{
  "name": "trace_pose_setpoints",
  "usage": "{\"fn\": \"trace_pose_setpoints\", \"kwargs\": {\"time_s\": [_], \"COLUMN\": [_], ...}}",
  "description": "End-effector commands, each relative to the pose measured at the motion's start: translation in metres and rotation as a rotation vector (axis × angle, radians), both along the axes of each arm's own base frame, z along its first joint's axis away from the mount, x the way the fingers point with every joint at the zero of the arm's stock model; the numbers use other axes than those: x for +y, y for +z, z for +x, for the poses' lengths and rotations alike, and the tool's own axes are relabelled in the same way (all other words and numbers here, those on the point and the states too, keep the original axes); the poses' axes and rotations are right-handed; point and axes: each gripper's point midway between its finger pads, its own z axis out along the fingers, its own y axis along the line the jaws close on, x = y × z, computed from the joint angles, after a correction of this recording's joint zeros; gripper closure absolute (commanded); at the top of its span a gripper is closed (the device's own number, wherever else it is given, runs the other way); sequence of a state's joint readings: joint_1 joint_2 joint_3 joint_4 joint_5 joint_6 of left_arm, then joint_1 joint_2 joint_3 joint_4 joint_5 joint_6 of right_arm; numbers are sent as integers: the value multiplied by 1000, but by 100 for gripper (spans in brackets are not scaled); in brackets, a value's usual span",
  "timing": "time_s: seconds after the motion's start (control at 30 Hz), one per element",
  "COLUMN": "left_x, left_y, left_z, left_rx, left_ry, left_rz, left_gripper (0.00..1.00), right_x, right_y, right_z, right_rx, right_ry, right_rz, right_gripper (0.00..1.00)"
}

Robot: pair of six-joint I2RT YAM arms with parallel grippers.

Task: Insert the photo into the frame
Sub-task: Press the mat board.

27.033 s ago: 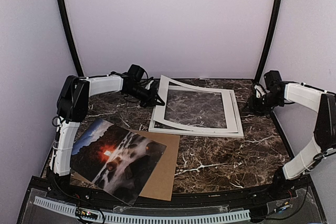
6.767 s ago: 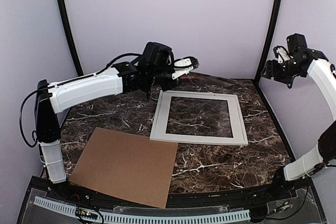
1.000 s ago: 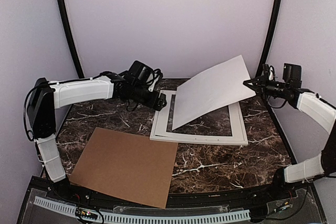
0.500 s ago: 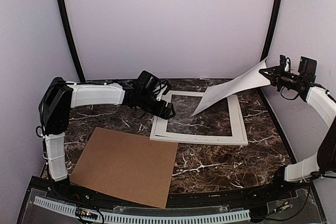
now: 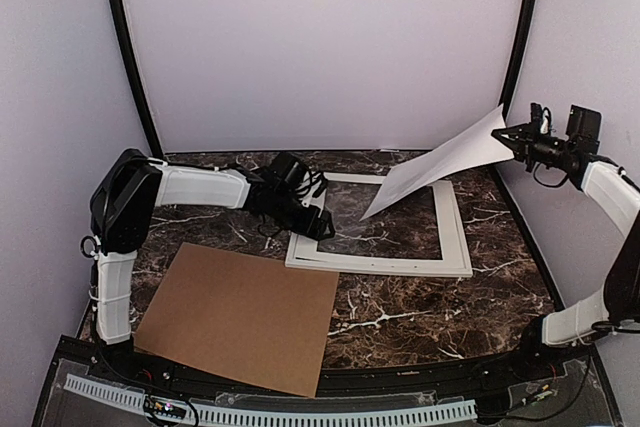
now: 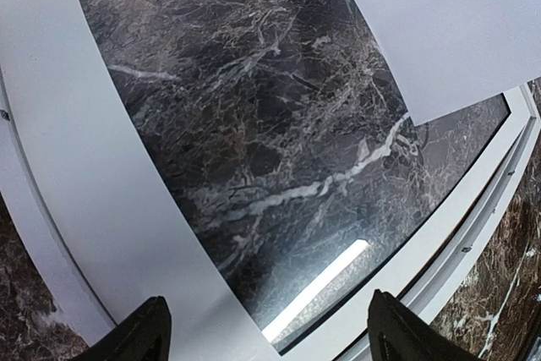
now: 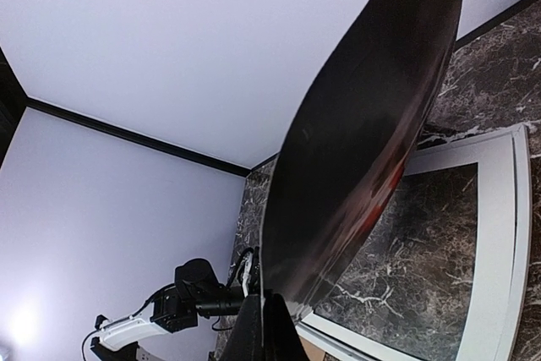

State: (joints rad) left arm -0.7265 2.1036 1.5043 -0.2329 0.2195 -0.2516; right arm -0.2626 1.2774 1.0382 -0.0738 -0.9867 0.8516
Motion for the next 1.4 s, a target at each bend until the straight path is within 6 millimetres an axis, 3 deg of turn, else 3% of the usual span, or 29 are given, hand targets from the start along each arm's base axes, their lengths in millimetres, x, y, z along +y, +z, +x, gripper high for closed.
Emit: {"fn": "trace_pose_setpoints", "kwargs": {"time_s": [0.0, 0.43, 0.97, 1.23, 1.37], "left_x": [2, 6, 14, 5, -5], "left_y": [-2, -19, -23, -8, 24], "left_z": [-8, -30, -56, -63, -58], "left_rx": [29, 65, 85, 70, -4], "left_ry": [4, -15, -30, -94, -142], "left_rz": [-2, 62, 112, 84, 27], "left_gripper": [18, 24, 29, 30, 30], "right_x": [-1, -1, -2, -1, -3], "right_y": [25, 28, 42, 54, 61], "right_z": [3, 3, 4, 2, 4], "right_rx": [-82, -84, -112, -142, -156], "right_ry": [11, 8, 8, 9, -5], "right_rz": [-13, -23, -34, -42, -50], "right_gripper": [100, 100, 100, 100, 100]}}
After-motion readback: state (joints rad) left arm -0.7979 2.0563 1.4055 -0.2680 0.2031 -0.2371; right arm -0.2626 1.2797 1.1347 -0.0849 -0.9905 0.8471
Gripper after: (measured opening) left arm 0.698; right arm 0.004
